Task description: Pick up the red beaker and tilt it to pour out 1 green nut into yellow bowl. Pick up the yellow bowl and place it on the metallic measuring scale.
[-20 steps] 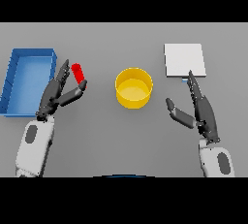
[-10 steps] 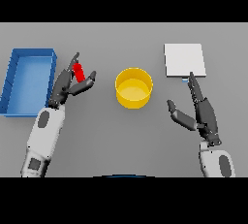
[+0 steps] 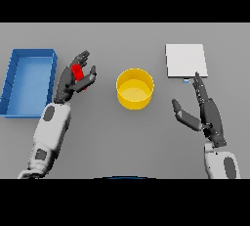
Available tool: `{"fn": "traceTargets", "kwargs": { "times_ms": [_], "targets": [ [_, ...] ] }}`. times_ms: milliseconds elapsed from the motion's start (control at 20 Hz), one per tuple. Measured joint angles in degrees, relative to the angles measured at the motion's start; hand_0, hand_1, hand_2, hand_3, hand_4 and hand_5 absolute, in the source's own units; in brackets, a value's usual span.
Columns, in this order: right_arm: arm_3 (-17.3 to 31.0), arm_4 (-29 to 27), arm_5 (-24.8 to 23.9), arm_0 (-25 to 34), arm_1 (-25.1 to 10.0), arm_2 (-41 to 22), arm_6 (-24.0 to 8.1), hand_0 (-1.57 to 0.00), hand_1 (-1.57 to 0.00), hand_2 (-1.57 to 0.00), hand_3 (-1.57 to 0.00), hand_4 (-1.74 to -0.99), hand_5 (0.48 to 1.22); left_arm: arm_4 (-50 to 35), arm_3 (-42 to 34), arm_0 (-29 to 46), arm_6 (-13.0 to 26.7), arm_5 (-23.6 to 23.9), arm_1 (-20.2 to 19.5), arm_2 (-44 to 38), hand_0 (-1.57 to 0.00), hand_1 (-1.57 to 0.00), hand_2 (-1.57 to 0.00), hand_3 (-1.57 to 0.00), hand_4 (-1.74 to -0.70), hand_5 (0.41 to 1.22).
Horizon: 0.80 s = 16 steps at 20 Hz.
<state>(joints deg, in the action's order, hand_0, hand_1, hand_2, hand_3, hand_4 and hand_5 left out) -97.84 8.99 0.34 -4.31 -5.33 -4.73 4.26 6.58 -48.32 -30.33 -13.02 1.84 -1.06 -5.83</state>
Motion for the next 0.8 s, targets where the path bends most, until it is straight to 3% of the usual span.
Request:
{"fn": "traceTargets", "kwargs": {
  "times_ms": [100,150,300,450,600,800],
  "targets": [
    [0.2,0.1,-0.2,0.2,0.4,-0.1,-0.3,0.00,0.00,0.00,0.00,-1.239,0.648,1.2,1.8,-0.9,-0.2,3.3,0.5,-0.4,-0.76,-0.78,-0.84,-0.88,-1.52,0.999],
    [0.4,0.4,-0.2,-0.4,0.8,-0.5,-0.1,0.00,0.00,0.00,0.00,-1.239,0.648,2.5,1.7,-1.4,1.0,4.8,0.4,0.1,-0.92,-0.94,-0.99,-0.98,-1.56,1.043],
    [0.8,0.3,-0.4,0.2,0.3,0.0,-0.2,0.00,0.00,0.00,0.00,-1.242,0.650,4.6,2.7,-2.2,-0.8,5.8,0.1,1.5,-1.24,-1.25,-1.27,-1.15,-1.64,1.130],
    [1.0,0.2,-0.1,0.1,0.8,-0.3,0.9,0.00,0.00,0.00,0.00,-1.255,0.644,4.1,2.8,-2.4,0.0,5.0,0.0,1.7,-1.40,-1.41,-1.42,-1.36,-1.54,1.174],
    [1.0,0.3,-0.3,0.3,1.1,-0.5,0.3,0.00,0.00,0.00,0.00,-1.248,0.645,1.7,1.2,-1.9,-2.2,3.5,0.9,0.8,-1.48,-1.49,-1.49,-1.46,-1.64,1.157],
    [0.7,0.3,-0.3,0.3,0.7,-0.3,0.5,0.00,0.00,0.00,0.00,-1.233,0.644,-2.9,-2.9,-1.9,-1.5,0.2,-0.1,-0.6,-1.54,-1.54,-1.54,-1.53,-1.70,1.135]
  ]
}}
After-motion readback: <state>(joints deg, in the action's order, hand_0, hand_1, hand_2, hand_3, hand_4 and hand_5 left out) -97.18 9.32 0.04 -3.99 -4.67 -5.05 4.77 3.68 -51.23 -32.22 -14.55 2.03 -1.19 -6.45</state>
